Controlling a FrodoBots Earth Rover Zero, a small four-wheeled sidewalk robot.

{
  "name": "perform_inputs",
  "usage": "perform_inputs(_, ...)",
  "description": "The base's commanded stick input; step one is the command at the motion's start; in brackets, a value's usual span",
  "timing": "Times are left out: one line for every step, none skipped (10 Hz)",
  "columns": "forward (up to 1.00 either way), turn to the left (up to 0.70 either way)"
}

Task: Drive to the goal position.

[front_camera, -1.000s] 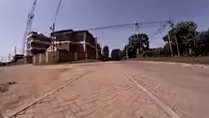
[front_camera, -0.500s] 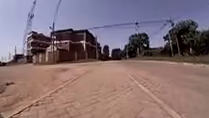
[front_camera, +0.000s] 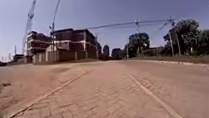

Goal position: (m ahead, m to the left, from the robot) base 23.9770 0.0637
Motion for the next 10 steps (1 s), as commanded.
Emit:
perform_inputs(0.3, 0.0)
perform_inputs(0.3, 0.0)
perform_inputs(0.3, 0.0)
perform_inputs(0.3, 0.0)
perform_inputs(0.3, 0.0)
perform_inputs(0.3, 0.0)
perform_inputs(0.3, 0.0)
perform_inputs(0.3, 0.0)
perform_inputs(0.3, 0.0)
perform_inputs(0.3, 0.0)
